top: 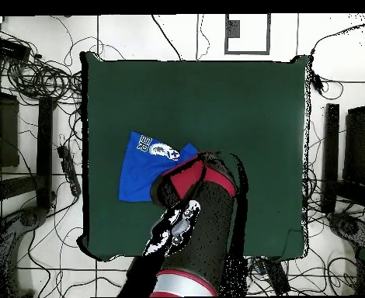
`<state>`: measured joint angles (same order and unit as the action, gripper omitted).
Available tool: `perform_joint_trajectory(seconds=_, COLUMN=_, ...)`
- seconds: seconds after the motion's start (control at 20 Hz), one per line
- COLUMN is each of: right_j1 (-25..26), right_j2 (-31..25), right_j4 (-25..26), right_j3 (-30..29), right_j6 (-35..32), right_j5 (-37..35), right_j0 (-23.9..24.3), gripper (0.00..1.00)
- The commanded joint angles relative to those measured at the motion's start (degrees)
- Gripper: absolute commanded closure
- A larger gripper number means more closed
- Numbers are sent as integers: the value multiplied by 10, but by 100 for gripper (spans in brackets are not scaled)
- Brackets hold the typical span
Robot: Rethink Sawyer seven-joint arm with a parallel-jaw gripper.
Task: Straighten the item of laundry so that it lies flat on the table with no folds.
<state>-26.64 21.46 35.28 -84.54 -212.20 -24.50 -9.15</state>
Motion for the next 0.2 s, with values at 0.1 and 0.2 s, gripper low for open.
perform_joint_trajectory(seconds=0.1, right_j1=47, right_j2=-39, right_j4=-41, right_j3=22, right_j6=13, right_j5=-62, right_j0=-21, gripper=0)
perform_joint_trajectory(seconds=0.2, right_j1=46, right_j2=-38, right_j4=-43, right_j3=22, right_j6=14, right_j5=-64, right_j0=-21, gripper=0)
